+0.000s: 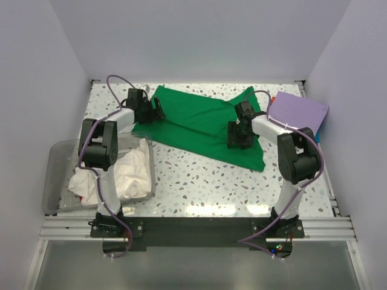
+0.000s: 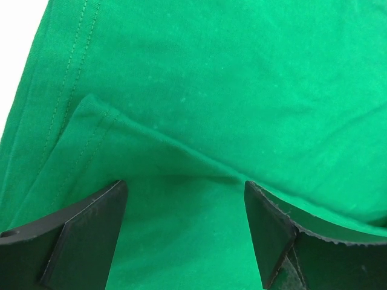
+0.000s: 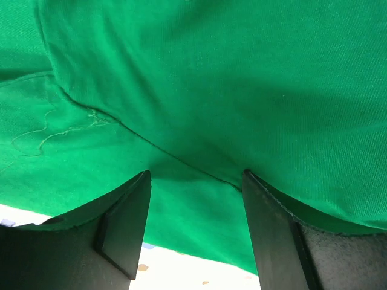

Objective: Fold and stack the t-shirts
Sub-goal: Fold the tshirt

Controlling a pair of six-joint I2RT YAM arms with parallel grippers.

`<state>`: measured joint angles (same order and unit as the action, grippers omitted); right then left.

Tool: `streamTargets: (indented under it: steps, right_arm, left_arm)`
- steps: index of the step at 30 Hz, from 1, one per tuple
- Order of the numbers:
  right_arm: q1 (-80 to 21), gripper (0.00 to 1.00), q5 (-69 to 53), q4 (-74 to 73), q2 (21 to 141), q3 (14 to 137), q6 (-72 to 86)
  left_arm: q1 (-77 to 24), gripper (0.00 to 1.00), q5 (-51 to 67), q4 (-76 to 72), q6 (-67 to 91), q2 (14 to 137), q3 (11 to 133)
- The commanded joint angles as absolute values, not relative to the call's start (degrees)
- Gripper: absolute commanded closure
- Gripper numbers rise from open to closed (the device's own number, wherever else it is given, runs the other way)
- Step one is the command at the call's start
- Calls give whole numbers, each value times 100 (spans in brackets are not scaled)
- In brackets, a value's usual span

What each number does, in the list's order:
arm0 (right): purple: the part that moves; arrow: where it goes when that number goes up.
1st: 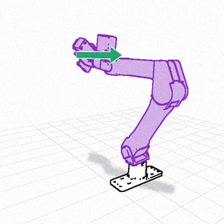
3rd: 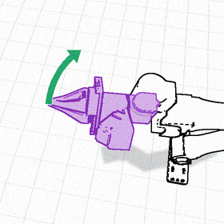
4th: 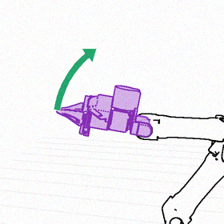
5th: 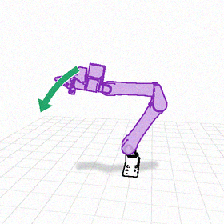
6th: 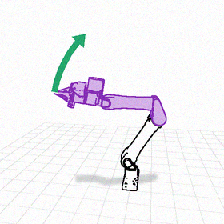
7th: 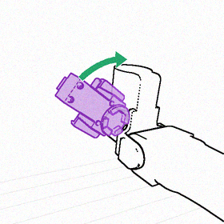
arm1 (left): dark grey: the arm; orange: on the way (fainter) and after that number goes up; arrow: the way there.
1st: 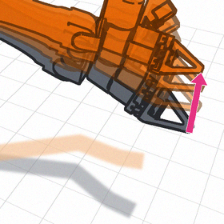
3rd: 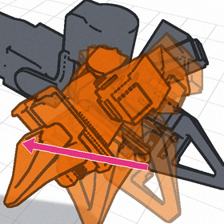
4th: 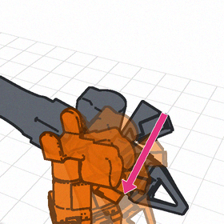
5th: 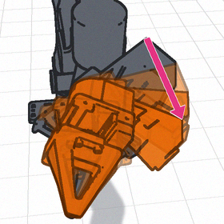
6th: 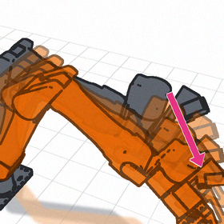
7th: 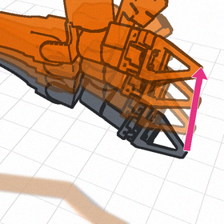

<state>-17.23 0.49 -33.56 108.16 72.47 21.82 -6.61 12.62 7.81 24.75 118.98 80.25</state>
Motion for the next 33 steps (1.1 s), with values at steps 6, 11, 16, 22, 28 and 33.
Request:
streamTargets:
  steps: [6,11,16,22,28,33]
  right_arm:
    - [-1758,36,-351,-3410,10556,6549,2276]
    - [-1985,36,-711,-3349,10118,5891,2584]
    - [-2197,36,-800,-3383,9748,5608,2847]
    - [-2224,35,-423,-4067,9071,6090,2786]
    - [-1970,29,369,-4746,8842,7189,2357]
    - [-1345,37,176,-4404,9158,7260,2127]
  left_arm:
    - [-440,15,370,1344,1996,11540,7559]
    - [-396,14,-175,1512,1846,11382,7410]
    - [-369,13,-509,1643,1740,11356,7383]
    - [-360,12,-520,1688,1714,11233,7471]
    - [-404,12,-132,1626,1705,11074,7778]
    - [-431,11,104,1600,1793,11057,8006]
